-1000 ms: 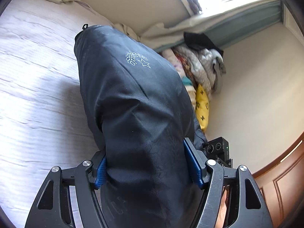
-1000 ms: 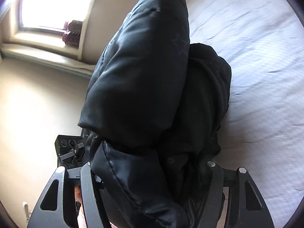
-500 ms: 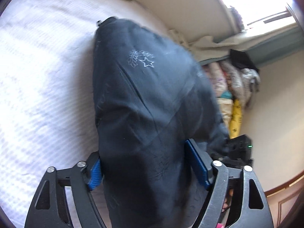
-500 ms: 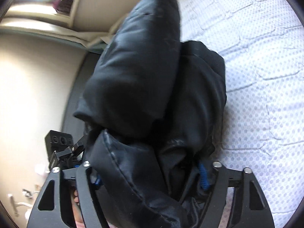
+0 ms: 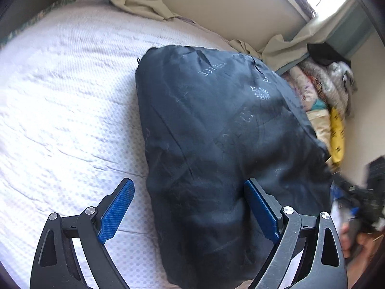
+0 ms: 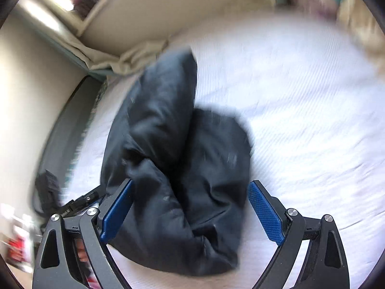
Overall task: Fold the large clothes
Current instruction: 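Open the right gripper and release the folded coat bundle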
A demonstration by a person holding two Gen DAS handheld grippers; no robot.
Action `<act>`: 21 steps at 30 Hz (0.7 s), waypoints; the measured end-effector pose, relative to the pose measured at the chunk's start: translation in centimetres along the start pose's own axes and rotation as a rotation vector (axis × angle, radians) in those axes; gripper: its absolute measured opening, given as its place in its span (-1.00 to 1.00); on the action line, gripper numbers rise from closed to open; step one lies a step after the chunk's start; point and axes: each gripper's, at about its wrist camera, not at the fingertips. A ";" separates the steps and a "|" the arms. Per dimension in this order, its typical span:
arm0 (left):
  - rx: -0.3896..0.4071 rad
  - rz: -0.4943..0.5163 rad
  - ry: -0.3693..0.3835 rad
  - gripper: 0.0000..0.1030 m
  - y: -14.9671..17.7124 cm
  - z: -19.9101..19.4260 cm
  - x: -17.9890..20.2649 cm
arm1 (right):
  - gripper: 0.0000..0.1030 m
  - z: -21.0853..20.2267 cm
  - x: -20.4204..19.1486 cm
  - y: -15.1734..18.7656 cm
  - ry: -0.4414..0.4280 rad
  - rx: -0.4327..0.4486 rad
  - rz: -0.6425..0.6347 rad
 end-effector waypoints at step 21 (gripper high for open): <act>0.170 0.322 -0.265 0.92 4.7 -7.8 9.4 | -0.47 9.8 -3.7 2.1 0.115 -0.188 -0.210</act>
Point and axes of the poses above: each gripper's, at about its wrist camera, not at the fingertips, and z roughly the way its jaws point, x to its right, y to its underside, and after that the axes turned 4 degrees about -x, right-handed
